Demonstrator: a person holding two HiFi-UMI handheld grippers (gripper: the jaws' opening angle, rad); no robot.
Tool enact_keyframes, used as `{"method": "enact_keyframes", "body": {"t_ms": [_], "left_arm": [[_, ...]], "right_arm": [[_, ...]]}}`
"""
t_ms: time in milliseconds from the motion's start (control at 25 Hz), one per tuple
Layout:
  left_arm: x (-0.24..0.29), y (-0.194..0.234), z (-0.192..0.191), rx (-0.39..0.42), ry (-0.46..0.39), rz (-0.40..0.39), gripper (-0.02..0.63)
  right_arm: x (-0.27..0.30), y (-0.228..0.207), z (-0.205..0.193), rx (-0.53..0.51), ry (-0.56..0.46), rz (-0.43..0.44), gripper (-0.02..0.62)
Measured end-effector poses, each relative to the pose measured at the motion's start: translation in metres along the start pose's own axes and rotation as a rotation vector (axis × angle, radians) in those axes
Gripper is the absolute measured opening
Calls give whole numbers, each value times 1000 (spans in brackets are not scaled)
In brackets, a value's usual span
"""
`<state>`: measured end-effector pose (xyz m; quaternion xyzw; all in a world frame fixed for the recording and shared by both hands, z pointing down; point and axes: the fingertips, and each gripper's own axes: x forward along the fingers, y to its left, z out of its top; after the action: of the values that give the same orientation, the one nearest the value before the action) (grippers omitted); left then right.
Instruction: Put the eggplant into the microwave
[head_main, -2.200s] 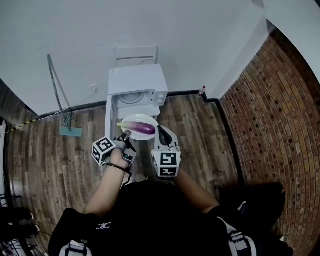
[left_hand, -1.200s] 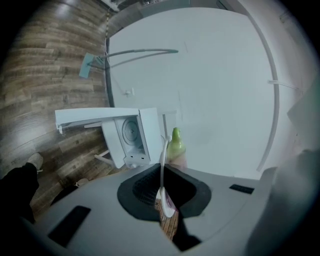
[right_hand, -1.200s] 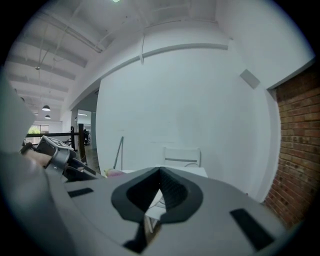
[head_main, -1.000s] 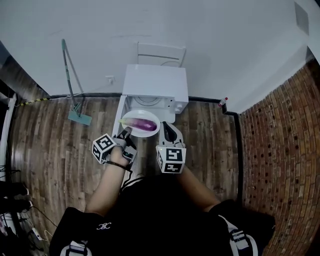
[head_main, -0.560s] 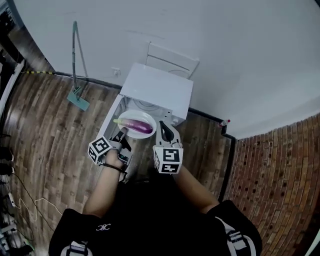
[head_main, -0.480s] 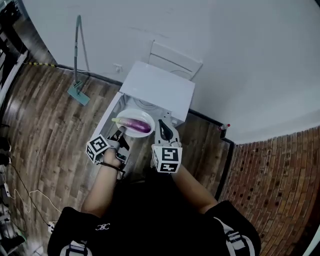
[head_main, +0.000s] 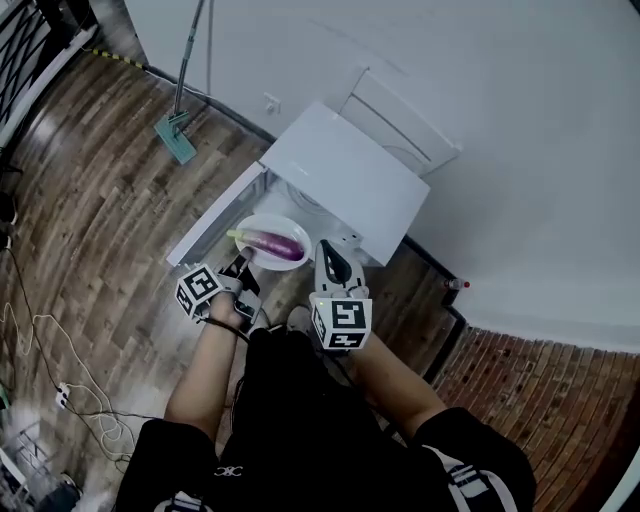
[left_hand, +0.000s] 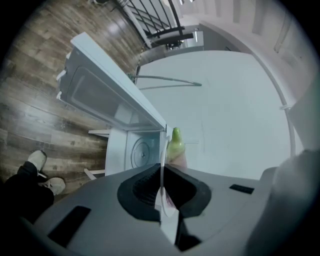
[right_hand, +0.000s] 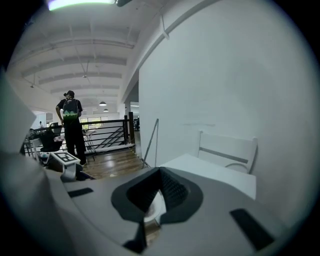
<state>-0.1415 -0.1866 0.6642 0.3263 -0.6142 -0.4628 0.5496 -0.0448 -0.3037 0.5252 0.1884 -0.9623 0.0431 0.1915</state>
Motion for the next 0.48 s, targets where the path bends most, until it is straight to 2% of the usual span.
{"method": "enact_keyframes", "body": {"t_ms": [240,480], "left_arm": [[57,48,16,-6,6,-35,17],[120,98,12,-12,50,-34,17]], "right_arm": [[43,8,-49,14,-29,81,8],[69,-13,-103,49,5,28,8]]}}
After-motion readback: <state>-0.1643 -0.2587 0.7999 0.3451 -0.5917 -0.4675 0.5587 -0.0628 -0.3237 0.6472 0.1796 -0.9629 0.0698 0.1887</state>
